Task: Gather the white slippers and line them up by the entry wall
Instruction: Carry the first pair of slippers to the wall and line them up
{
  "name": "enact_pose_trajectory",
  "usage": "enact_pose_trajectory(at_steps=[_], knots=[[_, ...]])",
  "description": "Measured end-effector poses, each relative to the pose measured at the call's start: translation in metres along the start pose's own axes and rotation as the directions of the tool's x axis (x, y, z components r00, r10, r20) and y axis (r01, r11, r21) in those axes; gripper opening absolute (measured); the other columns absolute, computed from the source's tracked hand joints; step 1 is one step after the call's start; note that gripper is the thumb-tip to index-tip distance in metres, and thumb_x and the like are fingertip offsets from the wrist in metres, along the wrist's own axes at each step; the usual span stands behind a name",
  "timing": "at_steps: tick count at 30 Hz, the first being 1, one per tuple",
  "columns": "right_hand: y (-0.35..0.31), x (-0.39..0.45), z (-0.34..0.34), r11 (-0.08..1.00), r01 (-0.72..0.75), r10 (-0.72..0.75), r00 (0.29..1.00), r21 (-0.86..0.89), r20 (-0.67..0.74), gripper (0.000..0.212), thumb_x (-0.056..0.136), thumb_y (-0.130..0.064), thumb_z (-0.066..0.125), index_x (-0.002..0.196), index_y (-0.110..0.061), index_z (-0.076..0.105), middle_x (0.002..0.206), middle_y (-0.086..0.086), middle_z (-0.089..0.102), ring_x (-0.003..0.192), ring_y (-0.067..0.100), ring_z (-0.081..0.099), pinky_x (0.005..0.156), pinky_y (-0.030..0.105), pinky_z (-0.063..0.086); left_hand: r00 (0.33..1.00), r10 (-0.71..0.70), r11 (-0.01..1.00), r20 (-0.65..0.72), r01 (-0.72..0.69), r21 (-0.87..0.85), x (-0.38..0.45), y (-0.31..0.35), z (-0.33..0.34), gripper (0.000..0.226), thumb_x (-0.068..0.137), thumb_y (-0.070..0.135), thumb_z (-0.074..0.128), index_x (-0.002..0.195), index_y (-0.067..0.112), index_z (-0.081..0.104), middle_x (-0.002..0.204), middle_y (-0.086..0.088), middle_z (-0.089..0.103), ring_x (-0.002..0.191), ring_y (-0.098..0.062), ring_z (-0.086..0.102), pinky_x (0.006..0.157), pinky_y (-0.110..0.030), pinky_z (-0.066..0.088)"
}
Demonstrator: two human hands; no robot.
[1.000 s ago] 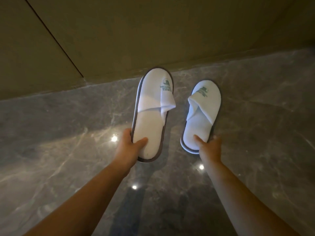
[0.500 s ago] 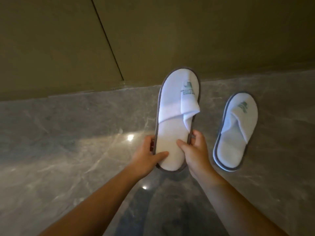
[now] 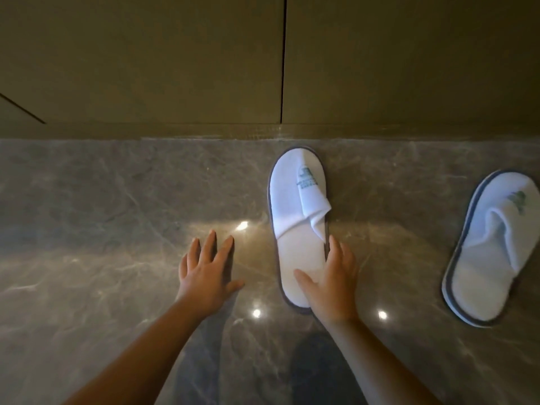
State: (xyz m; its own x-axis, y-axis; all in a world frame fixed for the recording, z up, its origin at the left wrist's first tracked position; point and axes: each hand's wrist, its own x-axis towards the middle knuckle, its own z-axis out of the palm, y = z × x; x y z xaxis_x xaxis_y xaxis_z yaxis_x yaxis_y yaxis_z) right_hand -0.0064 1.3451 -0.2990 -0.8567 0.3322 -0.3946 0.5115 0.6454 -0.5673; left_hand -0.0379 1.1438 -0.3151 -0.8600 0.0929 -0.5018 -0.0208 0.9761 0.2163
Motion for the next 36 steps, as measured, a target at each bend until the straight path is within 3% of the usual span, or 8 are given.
enact_pose_trajectory(at_steps=[4, 7, 18, 21, 24, 27, 30, 36], knots=[[0.002, -0.017, 0.018, 0.974, 0.090, -0.050, 0.981, -0.208, 0.188, 0.109, 0.062, -0.059, 0.065, 0.136, -0.033, -0.011, 0.152, 0.005, -0.008, 0.139, 0.030, 0.001, 0.113, 0.044, 0.019, 0.999, 0.037, 0.999, 0.002, -0.037, 0.026, 0.000, -0.002, 0.002, 0.087, 0.076, 0.057, 0.050, 0.139, 0.033, -0.004, 0.155, -0.005, -0.010, 0.140, -0.035, -0.012, 0.114, -0.053, 0.004], [-0.003, -0.017, 0.028, 0.975, 0.075, -0.039, 0.984, -0.210, 0.171, 0.106, 0.067, -0.052, 0.065, 0.136, -0.032, -0.012, 0.151, 0.008, -0.017, 0.139, 0.031, -0.006, 0.114, 0.044, 0.018, 1.000, 0.027, 0.999, 0.015, -0.028, 0.034, 0.000, -0.001, 0.000, 0.086, 0.077, 0.056, 0.050, 0.139, 0.033, -0.005, 0.155, -0.004, -0.012, 0.140, -0.035, -0.012, 0.114, -0.052, 0.003], [-0.029, -0.010, 0.041, 0.975, 0.155, -0.129, 0.978, -0.161, 0.164, 0.098, 0.073, -0.041, 0.064, 0.139, -0.023, -0.006, 0.152, 0.012, -0.015, 0.138, 0.032, -0.005, 0.115, 0.045, 0.014, 0.999, 0.035, 0.998, 0.025, -0.036, 0.051, 0.001, -0.004, -0.001, 0.083, 0.078, 0.056, 0.049, 0.139, 0.035, -0.003, 0.155, -0.004, -0.010, 0.140, -0.035, -0.011, 0.114, -0.053, 0.005], [-0.033, -0.008, 0.040, 0.974, 0.165, -0.139, 0.976, -0.156, 0.166, 0.098, 0.074, -0.043, 0.064, 0.140, -0.022, -0.006, 0.153, 0.013, -0.014, 0.139, 0.032, -0.005, 0.115, 0.045, 0.013, 0.998, 0.027, 1.000, 0.052, -0.027, 0.012, 0.002, -0.002, -0.007, 0.080, 0.079, 0.054, 0.049, 0.139, 0.034, 0.000, 0.155, -0.004, -0.008, 0.140, -0.034, -0.010, 0.114, -0.053, 0.007], [-0.028, -0.010, 0.031, 0.966, 0.208, -0.180, 0.968, -0.151, 0.177, 0.093, 0.076, -0.048, 0.058, 0.140, -0.023, -0.004, 0.154, 0.010, -0.009, 0.140, 0.030, -0.001, 0.115, 0.043, 0.015, 0.999, 0.045, 0.996, -0.014, -0.046, -0.074, 0.000, 0.008, -0.012, 0.075, 0.080, 0.049, 0.052, 0.139, 0.029, 0.010, 0.155, -0.006, 0.002, 0.141, -0.031, -0.003, 0.114, -0.051, 0.009], [-0.017, -0.014, 0.010, 0.980, 0.190, -0.184, 0.979, -0.063, 0.081, 0.078, 0.078, -0.040, 0.059, 0.139, -0.019, 0.016, 0.152, 0.009, 0.014, 0.137, 0.027, 0.015, 0.113, 0.043, 0.025, 0.981, 0.157, 0.981, -0.112, -0.169, -0.101, -0.005, 0.032, -0.014, 0.074, 0.080, 0.047, 0.052, 0.139, 0.027, 0.013, 0.155, -0.006, 0.006, 0.142, -0.026, 0.000, 0.115, -0.045, 0.009], [0.009, -0.018, -0.018, 0.994, 0.101, -0.104, 0.992, -0.043, -0.078, 0.065, 0.076, -0.027, 0.065, 0.132, -0.011, 0.036, 0.144, 0.018, 0.033, 0.132, 0.032, 0.028, 0.108, 0.045, 0.028, 0.952, 0.292, 0.951, -0.089, -0.299, -0.077, -0.007, 0.063, -0.010, 0.073, 0.082, 0.046, 0.050, 0.140, 0.026, 0.011, 0.155, -0.005, 0.002, 0.142, -0.024, -0.002, 0.115, -0.041, 0.008], [0.080, -0.011, -0.075, 0.963, -0.181, 0.115, 0.947, -0.202, -0.299, 0.074, 0.073, -0.034, 0.068, 0.134, -0.013, 0.032, 0.146, 0.022, 0.026, 0.135, 0.037, 0.023, 0.109, 0.052, 0.021, 0.955, 0.294, 0.956, 0.030, -0.294, 0.006, -0.007, 0.101, 0.002, 0.074, 0.083, 0.045, 0.047, 0.141, 0.022, 0.006, 0.155, -0.009, -0.002, 0.142, -0.028, -0.005, 0.116, -0.041, 0.005]])
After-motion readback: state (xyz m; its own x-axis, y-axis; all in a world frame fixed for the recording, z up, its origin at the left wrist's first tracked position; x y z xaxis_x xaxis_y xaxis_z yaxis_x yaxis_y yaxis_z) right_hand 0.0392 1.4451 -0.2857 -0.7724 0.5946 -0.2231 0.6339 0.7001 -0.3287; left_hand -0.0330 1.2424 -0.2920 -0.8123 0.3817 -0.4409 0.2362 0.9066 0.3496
